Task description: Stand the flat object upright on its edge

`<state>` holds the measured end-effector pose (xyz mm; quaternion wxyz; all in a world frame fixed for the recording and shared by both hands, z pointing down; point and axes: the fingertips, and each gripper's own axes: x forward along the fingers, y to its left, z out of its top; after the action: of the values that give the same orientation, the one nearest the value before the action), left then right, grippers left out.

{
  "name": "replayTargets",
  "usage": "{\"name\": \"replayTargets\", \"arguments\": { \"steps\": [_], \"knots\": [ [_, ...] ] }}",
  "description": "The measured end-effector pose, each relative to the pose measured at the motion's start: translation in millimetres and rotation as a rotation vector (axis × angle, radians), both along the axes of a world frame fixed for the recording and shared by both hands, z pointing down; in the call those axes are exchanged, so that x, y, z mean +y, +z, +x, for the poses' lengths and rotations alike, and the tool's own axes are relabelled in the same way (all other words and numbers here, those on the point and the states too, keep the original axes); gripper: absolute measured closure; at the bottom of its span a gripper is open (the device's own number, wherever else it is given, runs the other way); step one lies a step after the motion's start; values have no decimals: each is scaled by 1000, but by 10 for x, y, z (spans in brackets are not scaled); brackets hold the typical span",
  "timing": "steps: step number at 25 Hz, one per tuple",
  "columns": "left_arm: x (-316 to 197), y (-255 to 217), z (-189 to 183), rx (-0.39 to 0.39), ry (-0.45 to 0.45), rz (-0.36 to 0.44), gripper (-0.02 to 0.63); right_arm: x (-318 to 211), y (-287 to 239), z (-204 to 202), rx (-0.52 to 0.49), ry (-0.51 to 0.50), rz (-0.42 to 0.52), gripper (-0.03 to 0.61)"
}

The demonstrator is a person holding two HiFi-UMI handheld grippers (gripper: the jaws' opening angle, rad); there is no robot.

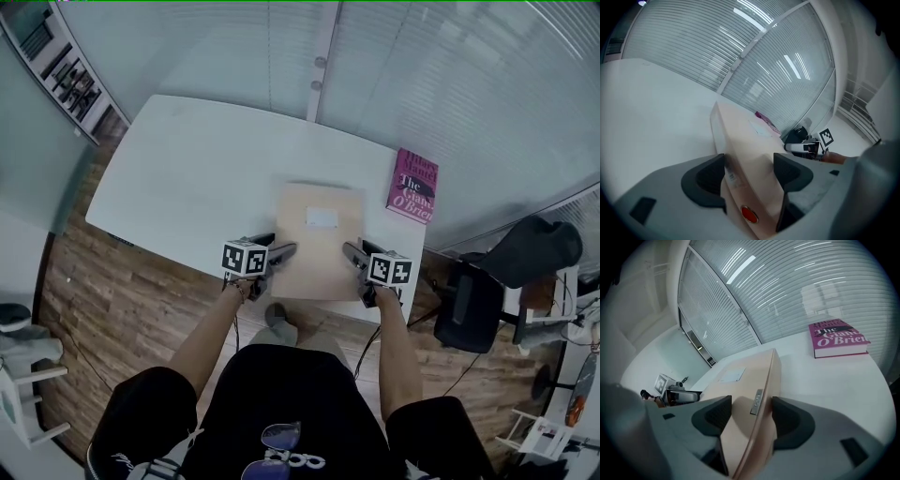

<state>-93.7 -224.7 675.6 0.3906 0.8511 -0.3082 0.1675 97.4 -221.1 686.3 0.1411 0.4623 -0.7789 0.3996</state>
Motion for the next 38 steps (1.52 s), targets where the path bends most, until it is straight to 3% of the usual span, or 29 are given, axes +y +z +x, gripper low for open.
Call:
{"name": "replayTargets", "arguments": {
  "steps": [11,22,38],
  "knots": [
    [-63,-27,-15,-14,16,24,275,-3,-111,-9,29,13,46,296],
    [-458,-632,-107,11,-4,162,324,-243,-706,-104,92,-24,176,298],
    [-1004,-1426,-1,22,50,355,353,-683,-1522,57,110,52,350,345]
  ]
}}
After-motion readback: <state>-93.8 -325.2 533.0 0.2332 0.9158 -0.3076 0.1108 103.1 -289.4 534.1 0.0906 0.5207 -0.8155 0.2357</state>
